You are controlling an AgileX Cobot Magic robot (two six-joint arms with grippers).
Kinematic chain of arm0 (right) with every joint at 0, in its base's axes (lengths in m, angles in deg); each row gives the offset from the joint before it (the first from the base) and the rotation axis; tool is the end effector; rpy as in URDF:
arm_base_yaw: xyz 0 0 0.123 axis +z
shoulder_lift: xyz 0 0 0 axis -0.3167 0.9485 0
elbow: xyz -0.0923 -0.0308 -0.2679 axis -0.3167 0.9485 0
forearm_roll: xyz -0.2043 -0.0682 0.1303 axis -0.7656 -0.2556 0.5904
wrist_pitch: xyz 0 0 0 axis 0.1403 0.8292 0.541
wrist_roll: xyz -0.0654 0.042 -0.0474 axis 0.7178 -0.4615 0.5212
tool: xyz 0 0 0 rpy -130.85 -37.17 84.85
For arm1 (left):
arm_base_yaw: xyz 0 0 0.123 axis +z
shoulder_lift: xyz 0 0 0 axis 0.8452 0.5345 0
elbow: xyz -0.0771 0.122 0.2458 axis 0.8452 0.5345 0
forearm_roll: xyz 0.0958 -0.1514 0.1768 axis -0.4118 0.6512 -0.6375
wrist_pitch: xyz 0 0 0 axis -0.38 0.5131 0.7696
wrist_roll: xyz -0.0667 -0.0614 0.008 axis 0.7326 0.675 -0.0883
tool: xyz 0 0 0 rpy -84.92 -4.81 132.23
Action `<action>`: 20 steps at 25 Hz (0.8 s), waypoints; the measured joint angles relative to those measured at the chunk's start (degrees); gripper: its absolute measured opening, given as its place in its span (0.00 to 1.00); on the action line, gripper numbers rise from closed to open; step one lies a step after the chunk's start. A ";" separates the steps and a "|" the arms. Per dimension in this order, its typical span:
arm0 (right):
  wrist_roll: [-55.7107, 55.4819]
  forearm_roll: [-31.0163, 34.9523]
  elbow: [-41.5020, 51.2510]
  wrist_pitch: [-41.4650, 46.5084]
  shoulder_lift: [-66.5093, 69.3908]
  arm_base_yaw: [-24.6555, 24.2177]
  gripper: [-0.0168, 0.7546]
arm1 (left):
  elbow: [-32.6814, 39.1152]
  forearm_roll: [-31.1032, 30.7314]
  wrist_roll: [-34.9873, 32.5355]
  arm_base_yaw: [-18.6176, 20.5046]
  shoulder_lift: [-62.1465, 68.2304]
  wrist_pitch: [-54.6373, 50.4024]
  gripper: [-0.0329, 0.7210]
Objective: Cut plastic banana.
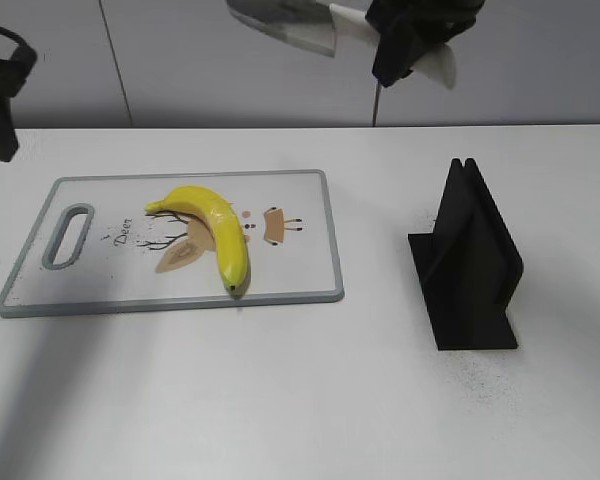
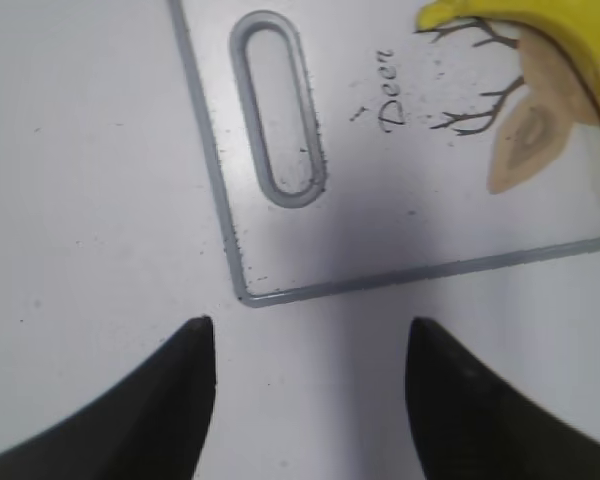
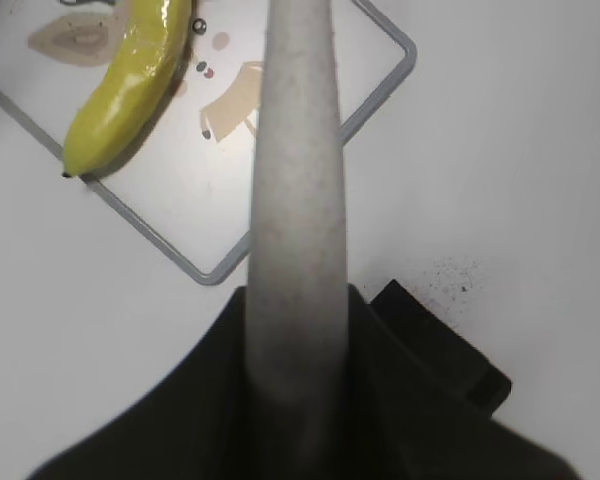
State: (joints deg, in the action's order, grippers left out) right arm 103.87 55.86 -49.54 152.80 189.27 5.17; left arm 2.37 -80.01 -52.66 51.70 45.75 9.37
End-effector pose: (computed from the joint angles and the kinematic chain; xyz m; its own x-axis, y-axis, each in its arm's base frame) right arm 0.3810 0.1890 0.3309 -0.6831 -0.5704 -0.4561 -0.6730 0.7342 0.0896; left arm 0.3426 -0.0468 0.2942 -0.9539 0.2018 -0.2221 0.2270 0.9693 -0.0941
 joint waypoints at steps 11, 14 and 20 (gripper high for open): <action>-15.95 -0.31 23.75 -3.18 -18.26 0.00 0.27 | 17.05 -1.43 1.56 3.50 -14.96 -0.24 0.82; -18.66 -0.35 32.09 -7.96 -24.50 0.00 0.27 | 21.46 -1.73 1.87 3.50 -22.32 -0.25 0.82; -25.52 -2.04 46.52 -13.64 -35.15 0.00 0.27 | 31.31 -1.87 2.75 3.50 -38.22 1.57 0.82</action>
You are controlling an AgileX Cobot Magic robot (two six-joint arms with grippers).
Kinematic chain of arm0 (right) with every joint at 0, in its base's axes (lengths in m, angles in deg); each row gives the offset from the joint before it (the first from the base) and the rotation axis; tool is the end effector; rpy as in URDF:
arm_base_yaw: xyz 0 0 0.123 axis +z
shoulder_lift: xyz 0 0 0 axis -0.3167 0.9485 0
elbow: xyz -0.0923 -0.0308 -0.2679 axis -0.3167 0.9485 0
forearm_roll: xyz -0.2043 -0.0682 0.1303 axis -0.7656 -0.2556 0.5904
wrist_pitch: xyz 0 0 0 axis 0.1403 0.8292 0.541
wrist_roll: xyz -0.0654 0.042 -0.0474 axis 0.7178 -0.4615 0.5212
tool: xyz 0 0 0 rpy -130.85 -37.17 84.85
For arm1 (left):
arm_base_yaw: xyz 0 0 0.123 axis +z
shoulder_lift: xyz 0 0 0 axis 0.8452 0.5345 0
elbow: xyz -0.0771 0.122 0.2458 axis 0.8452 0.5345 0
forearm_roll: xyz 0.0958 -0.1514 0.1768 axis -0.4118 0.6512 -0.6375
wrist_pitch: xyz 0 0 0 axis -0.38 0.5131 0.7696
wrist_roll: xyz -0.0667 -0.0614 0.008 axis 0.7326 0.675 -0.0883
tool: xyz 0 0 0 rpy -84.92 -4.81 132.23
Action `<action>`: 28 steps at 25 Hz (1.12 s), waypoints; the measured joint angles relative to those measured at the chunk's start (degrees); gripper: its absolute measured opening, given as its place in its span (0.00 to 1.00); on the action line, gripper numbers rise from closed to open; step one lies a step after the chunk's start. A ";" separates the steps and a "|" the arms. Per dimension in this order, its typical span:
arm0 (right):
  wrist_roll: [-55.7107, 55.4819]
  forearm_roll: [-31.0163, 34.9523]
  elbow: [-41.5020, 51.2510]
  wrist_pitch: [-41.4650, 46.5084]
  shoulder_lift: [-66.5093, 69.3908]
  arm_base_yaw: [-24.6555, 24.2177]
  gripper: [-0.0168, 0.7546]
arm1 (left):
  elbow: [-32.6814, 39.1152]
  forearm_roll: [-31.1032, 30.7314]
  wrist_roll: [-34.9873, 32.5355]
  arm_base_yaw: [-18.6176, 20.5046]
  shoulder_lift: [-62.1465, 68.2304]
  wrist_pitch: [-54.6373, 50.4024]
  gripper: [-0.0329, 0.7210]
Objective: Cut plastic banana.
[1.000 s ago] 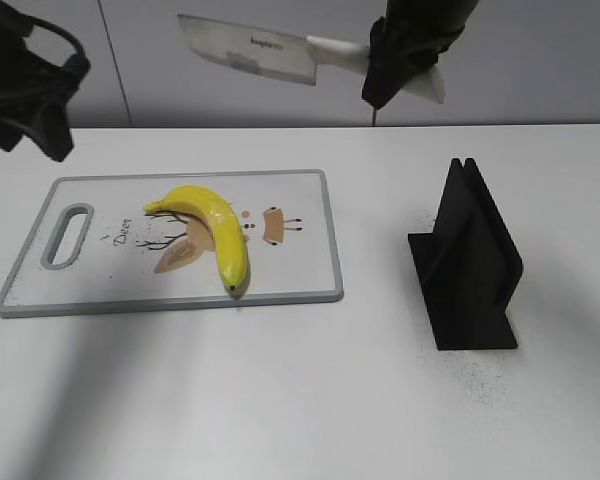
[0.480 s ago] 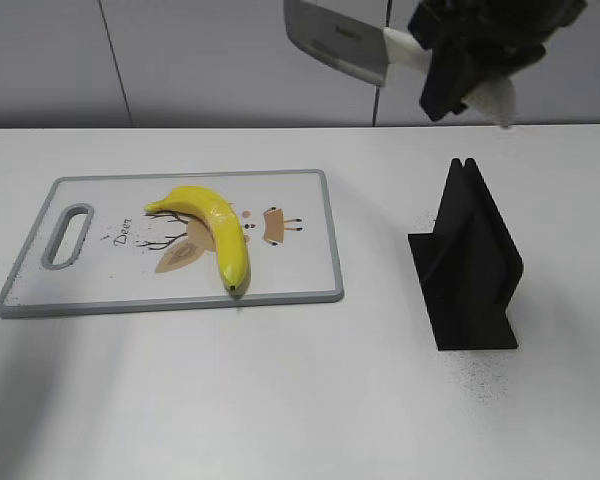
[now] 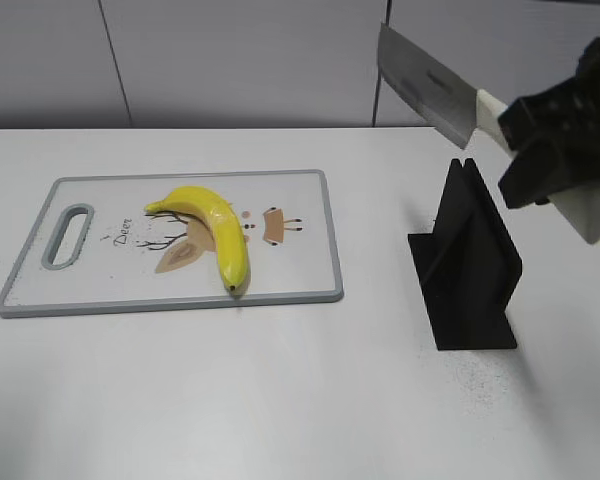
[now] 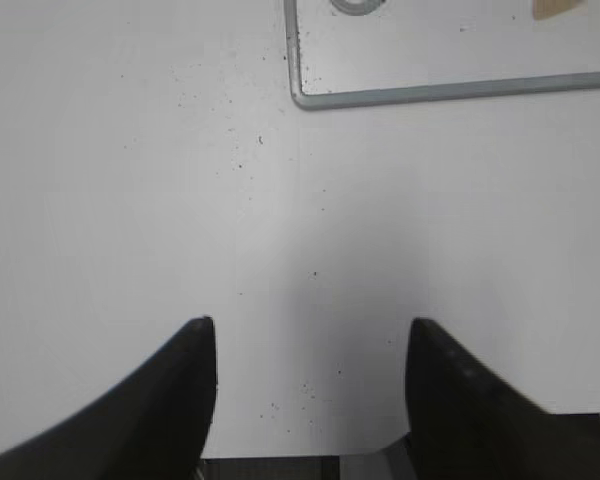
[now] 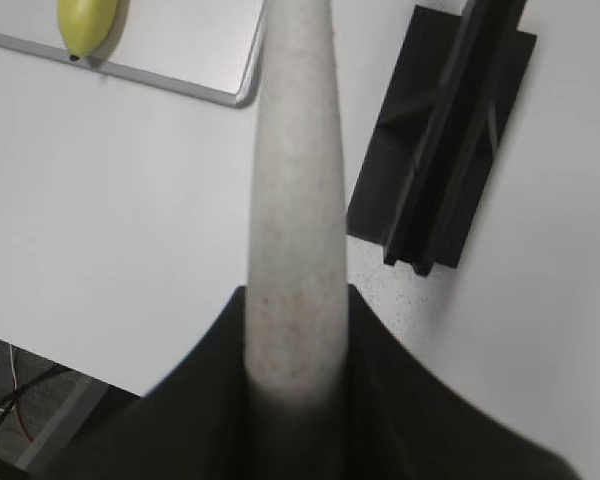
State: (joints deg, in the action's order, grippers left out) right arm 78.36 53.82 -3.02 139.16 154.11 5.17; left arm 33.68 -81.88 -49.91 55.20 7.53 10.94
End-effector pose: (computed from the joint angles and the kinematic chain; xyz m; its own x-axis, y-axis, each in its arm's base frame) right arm 0.2345 0.1195 0.3166 -0.8975 -0.1601 -0.4108 -0.2779 0.9288 0.2452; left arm 0.1718 -0.0154 0.3157 -0.9285 0.1034 -0.3567 0.1330 0.9893 -0.0596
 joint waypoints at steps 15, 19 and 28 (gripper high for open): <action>-13.50 -4.28 16.68 -10.06 -11.18 0.00 0.27 | 18.77 -4.89 0.19 0.00 -39.28 4.89 0.81; -18.74 -6.59 16.82 -10.43 -11.18 0.00 0.27 | 20.98 -4.99 0.19 0.00 -44.78 5.81 0.81; -21.06 -8.18 16.82 -11.22 -9.10 0.00 0.27 | 22.93 -5.10 0.19 0.00 -49.25 8.02 0.81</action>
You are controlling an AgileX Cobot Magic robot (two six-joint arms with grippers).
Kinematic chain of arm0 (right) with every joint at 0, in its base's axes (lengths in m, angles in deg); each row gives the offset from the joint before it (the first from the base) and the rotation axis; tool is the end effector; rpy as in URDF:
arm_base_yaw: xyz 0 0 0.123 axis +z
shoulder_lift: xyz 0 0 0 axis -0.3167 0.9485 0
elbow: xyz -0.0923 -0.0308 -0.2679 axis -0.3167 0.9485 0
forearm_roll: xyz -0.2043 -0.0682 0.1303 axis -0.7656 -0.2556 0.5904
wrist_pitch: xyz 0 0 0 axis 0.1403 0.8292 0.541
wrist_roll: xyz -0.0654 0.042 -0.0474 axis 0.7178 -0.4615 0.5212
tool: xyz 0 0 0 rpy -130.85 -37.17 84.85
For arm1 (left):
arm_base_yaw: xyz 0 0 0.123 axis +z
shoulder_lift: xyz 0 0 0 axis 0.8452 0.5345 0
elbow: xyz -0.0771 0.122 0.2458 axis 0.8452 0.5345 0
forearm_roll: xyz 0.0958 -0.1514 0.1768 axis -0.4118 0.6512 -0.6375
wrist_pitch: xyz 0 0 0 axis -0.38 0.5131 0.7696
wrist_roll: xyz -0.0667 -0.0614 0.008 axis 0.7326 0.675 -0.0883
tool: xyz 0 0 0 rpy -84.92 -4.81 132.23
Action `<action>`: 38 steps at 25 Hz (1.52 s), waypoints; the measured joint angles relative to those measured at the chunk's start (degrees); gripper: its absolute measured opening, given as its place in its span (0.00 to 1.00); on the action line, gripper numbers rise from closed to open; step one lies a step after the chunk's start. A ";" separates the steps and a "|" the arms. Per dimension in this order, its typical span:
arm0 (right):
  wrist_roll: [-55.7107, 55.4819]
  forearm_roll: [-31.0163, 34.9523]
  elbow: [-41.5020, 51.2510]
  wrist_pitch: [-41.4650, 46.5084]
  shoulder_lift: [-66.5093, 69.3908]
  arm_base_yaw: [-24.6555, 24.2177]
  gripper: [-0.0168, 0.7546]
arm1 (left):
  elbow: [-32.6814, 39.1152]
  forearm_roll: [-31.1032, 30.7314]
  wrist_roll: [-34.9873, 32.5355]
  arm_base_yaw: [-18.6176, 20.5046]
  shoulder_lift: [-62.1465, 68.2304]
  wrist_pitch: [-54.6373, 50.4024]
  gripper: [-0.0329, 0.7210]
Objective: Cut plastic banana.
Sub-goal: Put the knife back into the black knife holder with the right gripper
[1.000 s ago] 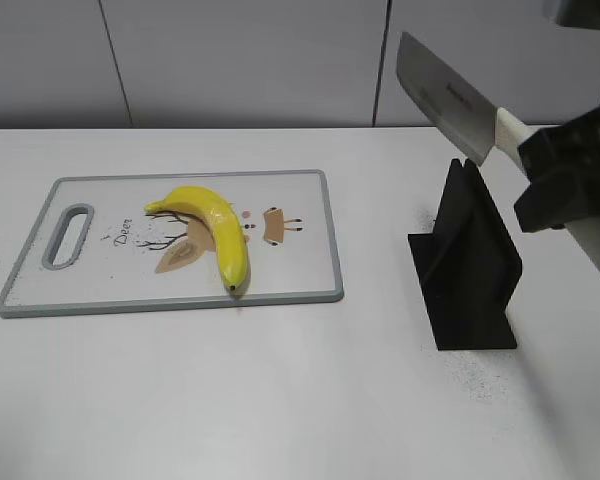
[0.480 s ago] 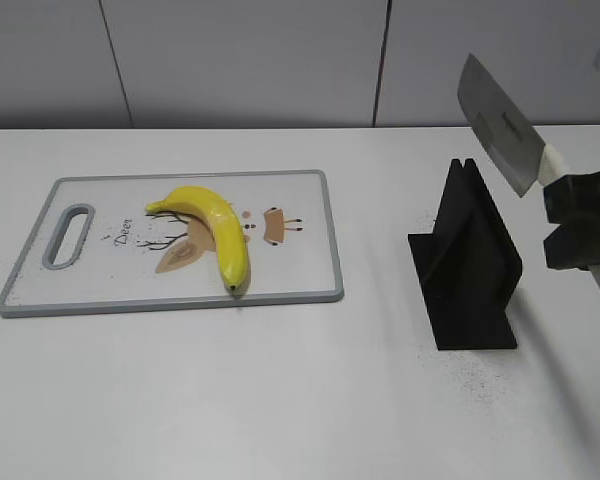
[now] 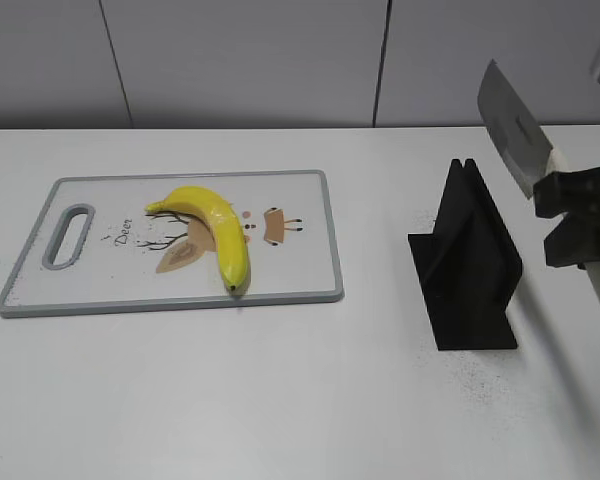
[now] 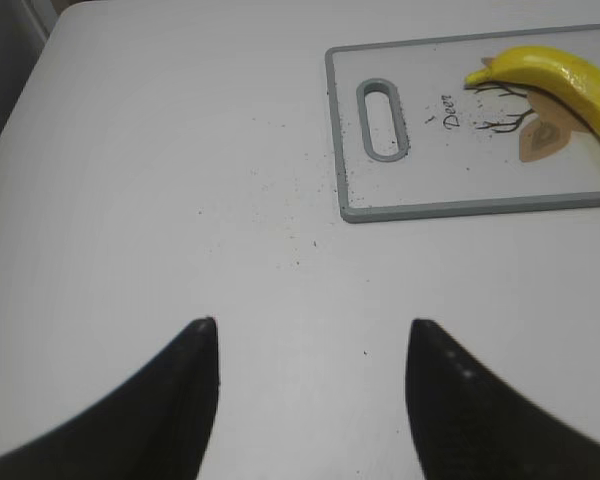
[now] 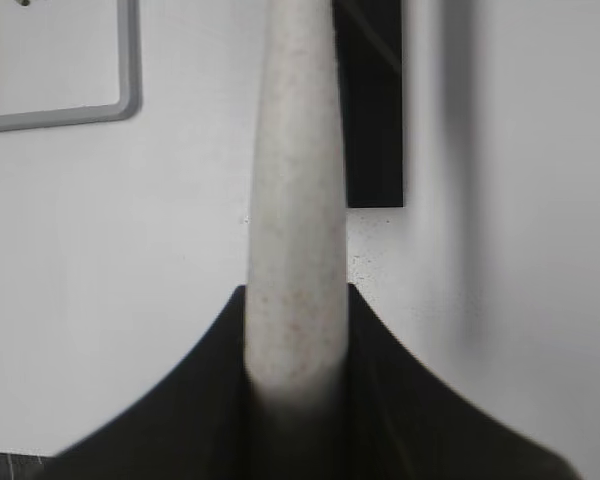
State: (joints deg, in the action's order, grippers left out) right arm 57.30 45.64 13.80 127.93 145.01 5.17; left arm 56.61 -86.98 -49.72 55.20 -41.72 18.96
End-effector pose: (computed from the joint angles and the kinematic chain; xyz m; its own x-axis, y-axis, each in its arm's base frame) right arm 0.1994 0.0917 0.2758 -0.8975 0.1440 -0.4168 0.0243 0.9599 0.2792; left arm 0.0216 -0.0013 0.2828 -0.5680 0.1175 -0.8146 0.1006 0.9923 0.0730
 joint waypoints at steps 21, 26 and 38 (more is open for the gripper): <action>4.17 -2.84 0.00 -3.76 6.83 0.00 0.27 | 1.51 1.95 0.00 0.00 -10.32 -2.35 0.80; 4.64 -2.84 0.00 -3.86 8.20 0.00 0.27 | 1.51 1.95 0.00 0.00 -10.32 -2.35 0.79; 4.74 -1.18 0.00 -4.12 12.86 0.00 0.27 | 1.51 1.95 0.00 0.00 -10.34 -2.35 0.78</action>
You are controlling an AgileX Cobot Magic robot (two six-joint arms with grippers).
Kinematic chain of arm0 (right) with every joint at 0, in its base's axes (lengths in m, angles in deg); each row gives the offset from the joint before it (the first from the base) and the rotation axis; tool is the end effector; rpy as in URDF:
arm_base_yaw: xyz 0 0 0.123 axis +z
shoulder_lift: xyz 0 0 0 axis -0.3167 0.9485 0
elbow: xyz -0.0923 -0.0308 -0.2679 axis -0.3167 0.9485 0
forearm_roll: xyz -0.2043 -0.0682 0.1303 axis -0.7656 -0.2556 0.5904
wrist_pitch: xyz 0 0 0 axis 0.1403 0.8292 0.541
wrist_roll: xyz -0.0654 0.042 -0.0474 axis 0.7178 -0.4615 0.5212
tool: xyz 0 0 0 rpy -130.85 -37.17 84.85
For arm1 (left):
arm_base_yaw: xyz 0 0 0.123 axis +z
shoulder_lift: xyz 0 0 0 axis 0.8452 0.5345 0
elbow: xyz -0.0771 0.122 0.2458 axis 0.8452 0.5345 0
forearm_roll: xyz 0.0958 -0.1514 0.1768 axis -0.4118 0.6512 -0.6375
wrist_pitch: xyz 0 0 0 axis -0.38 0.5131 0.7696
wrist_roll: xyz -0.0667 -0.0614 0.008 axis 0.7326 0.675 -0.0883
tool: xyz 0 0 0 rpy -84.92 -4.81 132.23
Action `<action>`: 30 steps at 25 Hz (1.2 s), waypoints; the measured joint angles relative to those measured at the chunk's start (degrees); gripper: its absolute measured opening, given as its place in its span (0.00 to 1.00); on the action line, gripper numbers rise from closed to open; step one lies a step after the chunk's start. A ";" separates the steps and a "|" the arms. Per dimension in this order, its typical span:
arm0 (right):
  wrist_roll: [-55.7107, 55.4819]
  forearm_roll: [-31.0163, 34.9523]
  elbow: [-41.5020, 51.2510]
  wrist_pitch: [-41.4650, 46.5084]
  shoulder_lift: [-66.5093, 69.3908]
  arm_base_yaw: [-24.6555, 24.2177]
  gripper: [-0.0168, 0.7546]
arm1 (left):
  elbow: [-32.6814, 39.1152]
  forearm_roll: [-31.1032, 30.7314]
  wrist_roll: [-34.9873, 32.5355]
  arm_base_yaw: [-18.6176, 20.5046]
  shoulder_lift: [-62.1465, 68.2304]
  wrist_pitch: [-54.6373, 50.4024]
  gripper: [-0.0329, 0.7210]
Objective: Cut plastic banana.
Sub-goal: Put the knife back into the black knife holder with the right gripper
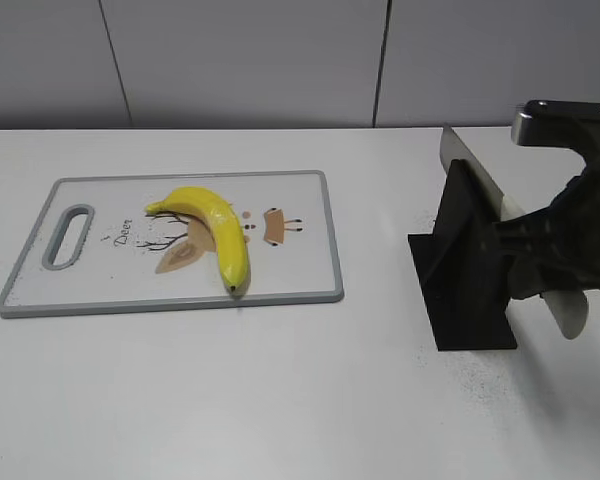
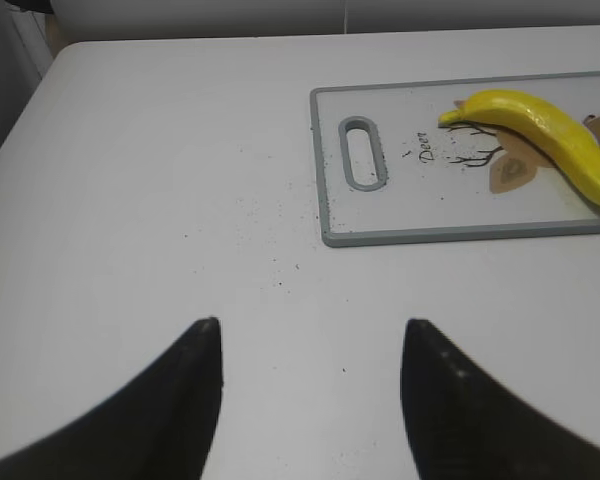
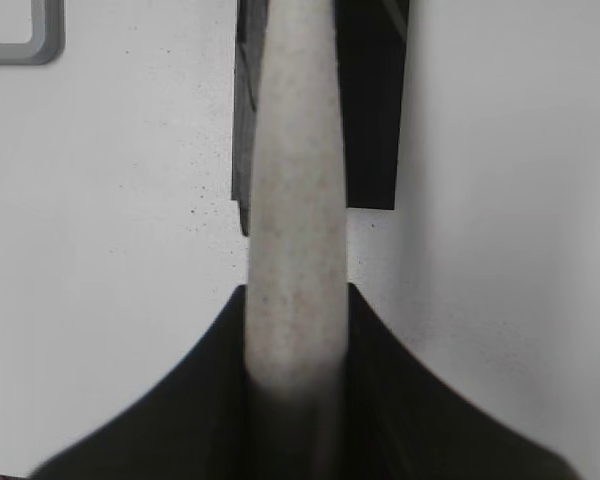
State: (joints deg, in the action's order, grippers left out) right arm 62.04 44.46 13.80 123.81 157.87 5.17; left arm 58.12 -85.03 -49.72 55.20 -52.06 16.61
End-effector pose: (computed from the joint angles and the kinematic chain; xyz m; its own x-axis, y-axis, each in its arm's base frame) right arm 0.2318 0.1042 0.2253 -0.9467 0.0300 -0.3207 -0.0266 0.9850 0.1705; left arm -0.0061 -0.0029 0.2736 -0.4716 0.0976 -0.8764 0.1109 0.9925 0.0508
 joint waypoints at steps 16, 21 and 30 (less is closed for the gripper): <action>4.29 4.42 0.00 8.81 -9.95 0.00 0.81 | 0.00 0.93 0.00 0.00 0.00 -0.07 0.77; 12.26 4.42 1.41 11.69 -20.05 0.00 0.80 | 0.00 0.99 0.00 0.00 0.00 -0.07 0.77; 18.13 1.42 13.87 14.14 -41.00 0.00 0.79 | 0.00 0.99 0.00 0.00 0.00 -0.07 0.75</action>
State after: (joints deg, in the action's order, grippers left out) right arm 80.17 45.88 27.67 137.94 116.87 5.17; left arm 58.12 -84.04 -49.72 55.20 -52.06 16.54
